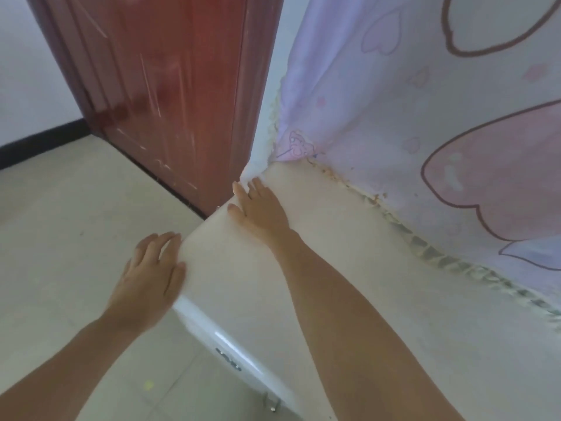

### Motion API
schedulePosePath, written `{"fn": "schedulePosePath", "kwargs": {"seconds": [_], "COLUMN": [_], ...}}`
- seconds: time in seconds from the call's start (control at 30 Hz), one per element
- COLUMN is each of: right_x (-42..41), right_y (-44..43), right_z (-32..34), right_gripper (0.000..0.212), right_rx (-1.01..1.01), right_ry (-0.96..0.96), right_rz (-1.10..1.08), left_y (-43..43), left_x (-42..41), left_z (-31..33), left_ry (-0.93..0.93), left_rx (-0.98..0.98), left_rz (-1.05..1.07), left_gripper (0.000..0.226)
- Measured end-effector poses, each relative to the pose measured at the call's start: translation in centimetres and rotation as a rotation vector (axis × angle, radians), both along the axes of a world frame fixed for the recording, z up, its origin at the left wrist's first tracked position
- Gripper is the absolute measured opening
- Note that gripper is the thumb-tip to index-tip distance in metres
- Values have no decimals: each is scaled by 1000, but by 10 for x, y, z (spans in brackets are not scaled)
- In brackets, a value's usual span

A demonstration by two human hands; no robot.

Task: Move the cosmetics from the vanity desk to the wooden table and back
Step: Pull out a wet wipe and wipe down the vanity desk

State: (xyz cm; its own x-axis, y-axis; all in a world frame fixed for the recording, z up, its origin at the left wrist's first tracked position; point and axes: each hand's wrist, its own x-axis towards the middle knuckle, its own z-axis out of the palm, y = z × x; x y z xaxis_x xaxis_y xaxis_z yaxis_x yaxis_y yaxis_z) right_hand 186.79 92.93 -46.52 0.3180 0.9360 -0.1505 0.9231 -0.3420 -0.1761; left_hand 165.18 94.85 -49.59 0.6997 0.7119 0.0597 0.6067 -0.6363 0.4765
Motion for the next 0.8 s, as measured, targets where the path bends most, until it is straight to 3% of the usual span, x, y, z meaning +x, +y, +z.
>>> {"fn": "schedulePosePath", "kwargs": {"seconds": [0.13,0.2,0.27,0.37,0.43,0.5,0.6,0.67,0.8], "right_x": [-68,-99,-115,-96,-67,-34,8,30,61], "right_y": [-50,-88,-129,-179,-209,-244,-307,-353,-441], "right_z": [11,13,6,7,13,11,2,1,3], "right_gripper": [62,62,61,60,66,73,93,110,110], "right_rx": [3,-77,-35,7,-38,-28,36,-34,-84], "right_ry": [74,49,-86,-16,85,45,-29,-22,-26], "right_rz": [209,354,412,158,9,-162,-395,-509,-735], "left_y": [5,9,5,-27,-55,-85,-139,-177,-243], "left_x": [2,4,6,21,46,79,119,136,158], "left_z": [5,3,7,27,45,51,46,45,45], "left_ry": [-112,-124,-101,-114,-112,-63,-21,13,74], "left_rx": [-266,-411,-366,-158,-31,57,118,146,167], "left_rz": [77,179,223,191,58,-112,-337,-439,-579], "left_gripper": [88,74,66,71,67,61,60,59,55]}}
